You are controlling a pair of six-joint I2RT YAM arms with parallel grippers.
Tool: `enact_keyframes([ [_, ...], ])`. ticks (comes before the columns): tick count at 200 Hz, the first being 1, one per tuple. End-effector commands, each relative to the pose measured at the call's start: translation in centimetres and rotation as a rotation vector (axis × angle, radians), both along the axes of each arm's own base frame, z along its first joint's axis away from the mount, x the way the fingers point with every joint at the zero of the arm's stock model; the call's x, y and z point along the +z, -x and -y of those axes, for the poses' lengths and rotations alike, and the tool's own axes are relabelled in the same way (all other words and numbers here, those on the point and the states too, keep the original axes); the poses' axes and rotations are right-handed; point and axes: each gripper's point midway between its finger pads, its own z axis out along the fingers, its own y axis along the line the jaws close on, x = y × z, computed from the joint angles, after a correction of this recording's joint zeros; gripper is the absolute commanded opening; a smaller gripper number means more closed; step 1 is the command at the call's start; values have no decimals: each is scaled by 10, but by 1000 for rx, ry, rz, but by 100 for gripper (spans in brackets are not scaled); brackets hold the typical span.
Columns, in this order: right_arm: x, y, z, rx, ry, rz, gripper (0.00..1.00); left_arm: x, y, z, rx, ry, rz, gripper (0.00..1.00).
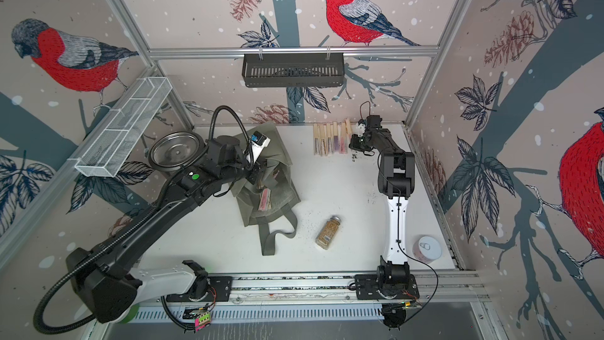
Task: Take out the folding fans from the tote bags
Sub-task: Place the folding fan at the center of the board.
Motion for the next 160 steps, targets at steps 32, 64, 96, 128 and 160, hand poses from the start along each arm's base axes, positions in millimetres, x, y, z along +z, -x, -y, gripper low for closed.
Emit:
enact_keyframes([
  [32,0,8,-7,3,-73,-46,12,8,-4,2,0,17,34,0],
  [64,-1,13,-11,-5,-102,-71,20,7,-4,2,-2,16,32,0],
  [96,-2,14,-5,-37,-72,-89,24,8,-4,2,0,16,33,0],
  [128,4,15,-2,-51,-56,-89,34,8,-4,2,-1,17,33,0],
  [160,24,14,13,-120,18,-58,44,7,-4,2,-1,16,32,0],
])
